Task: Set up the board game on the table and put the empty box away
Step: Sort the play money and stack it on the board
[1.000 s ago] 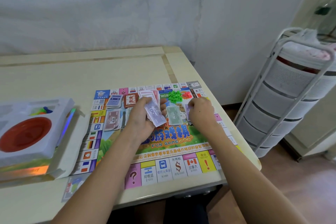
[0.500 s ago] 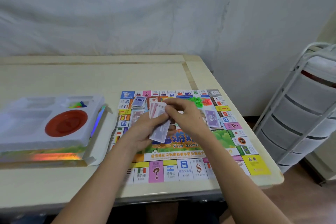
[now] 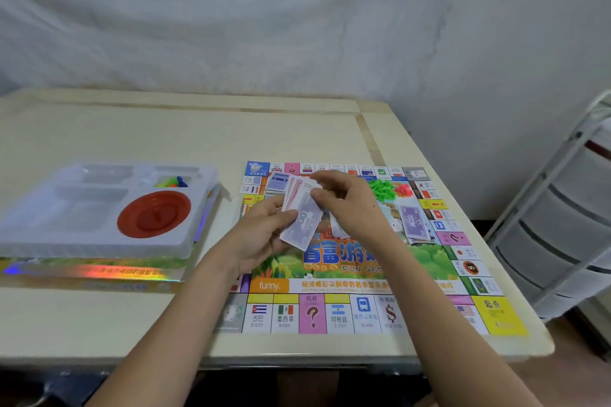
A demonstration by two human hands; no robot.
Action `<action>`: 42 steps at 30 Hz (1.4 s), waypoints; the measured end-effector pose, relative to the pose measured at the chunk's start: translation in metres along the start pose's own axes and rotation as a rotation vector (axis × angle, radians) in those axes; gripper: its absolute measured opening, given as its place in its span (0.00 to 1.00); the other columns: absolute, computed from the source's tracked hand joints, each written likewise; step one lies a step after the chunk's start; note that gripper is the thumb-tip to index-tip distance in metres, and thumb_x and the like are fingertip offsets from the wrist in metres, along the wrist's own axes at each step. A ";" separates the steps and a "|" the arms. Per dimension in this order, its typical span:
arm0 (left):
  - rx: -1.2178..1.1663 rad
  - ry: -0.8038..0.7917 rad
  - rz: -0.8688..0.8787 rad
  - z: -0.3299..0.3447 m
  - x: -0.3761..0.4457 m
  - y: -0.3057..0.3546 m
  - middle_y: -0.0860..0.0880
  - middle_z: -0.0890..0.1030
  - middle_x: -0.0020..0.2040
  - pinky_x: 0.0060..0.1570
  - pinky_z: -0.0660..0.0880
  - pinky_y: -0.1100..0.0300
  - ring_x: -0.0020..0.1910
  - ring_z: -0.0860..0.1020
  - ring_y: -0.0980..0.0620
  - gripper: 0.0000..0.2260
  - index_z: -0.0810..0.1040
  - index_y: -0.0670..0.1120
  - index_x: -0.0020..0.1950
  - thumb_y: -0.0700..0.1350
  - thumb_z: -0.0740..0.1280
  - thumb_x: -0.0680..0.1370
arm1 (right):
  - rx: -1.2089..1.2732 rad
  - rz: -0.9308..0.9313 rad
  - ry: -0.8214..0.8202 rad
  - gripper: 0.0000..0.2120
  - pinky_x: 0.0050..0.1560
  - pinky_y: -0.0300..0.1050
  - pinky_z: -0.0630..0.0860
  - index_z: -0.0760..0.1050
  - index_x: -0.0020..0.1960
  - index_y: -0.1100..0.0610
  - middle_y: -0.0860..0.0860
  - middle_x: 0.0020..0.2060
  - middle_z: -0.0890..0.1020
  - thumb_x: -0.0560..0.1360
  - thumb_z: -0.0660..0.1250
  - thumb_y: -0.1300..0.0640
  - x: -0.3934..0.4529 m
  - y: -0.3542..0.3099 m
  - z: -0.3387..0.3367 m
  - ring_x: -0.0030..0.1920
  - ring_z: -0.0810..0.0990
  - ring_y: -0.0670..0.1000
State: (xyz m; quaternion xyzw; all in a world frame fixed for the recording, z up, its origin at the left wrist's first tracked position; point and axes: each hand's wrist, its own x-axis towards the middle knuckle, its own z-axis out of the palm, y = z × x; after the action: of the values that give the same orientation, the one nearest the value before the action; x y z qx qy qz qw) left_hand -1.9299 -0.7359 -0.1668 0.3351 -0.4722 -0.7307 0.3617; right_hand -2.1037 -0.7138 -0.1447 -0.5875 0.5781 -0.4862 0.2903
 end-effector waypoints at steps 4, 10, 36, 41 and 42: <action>0.013 0.183 0.153 0.004 0.007 -0.001 0.41 0.84 0.53 0.41 0.82 0.55 0.46 0.85 0.47 0.16 0.76 0.43 0.64 0.32 0.65 0.79 | 0.159 0.130 0.109 0.16 0.36 0.40 0.78 0.77 0.58 0.51 0.46 0.40 0.80 0.72 0.75 0.51 -0.010 0.005 0.016 0.35 0.80 0.43; -0.065 0.229 0.175 0.008 0.010 -0.006 0.41 0.84 0.54 0.37 0.81 0.56 0.48 0.84 0.45 0.14 0.76 0.42 0.63 0.32 0.63 0.79 | 0.250 0.141 0.181 0.04 0.45 0.52 0.81 0.84 0.48 0.55 0.52 0.38 0.85 0.74 0.73 0.58 -0.015 0.017 0.021 0.41 0.84 0.54; 0.075 0.332 0.258 -0.001 0.007 -0.010 0.41 0.85 0.50 0.52 0.80 0.45 0.50 0.84 0.39 0.14 0.81 0.41 0.55 0.33 0.75 0.70 | 0.337 0.180 0.098 0.07 0.47 0.53 0.83 0.81 0.53 0.57 0.53 0.45 0.87 0.75 0.71 0.62 -0.015 0.012 0.021 0.45 0.86 0.52; 0.009 0.253 0.170 -0.004 -0.003 -0.003 0.40 0.85 0.48 0.40 0.81 0.54 0.44 0.85 0.43 0.11 0.82 0.40 0.53 0.31 0.71 0.72 | 0.337 0.171 0.110 0.07 0.43 0.47 0.83 0.81 0.51 0.56 0.53 0.44 0.86 0.75 0.71 0.63 -0.020 0.008 0.023 0.43 0.86 0.52; 0.035 0.255 0.167 -0.006 -0.005 -0.002 0.41 0.86 0.47 0.40 0.81 0.56 0.44 0.85 0.44 0.11 0.82 0.41 0.52 0.30 0.71 0.72 | 0.340 0.171 0.103 0.07 0.43 0.47 0.83 0.81 0.51 0.55 0.53 0.44 0.86 0.75 0.71 0.63 -0.022 0.008 0.025 0.44 0.86 0.52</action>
State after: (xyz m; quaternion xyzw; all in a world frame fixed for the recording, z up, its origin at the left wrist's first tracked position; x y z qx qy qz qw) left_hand -1.9229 -0.7341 -0.1698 0.3910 -0.4613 -0.6411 0.4725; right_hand -2.0814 -0.6995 -0.1661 -0.4532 0.5496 -0.5797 0.3957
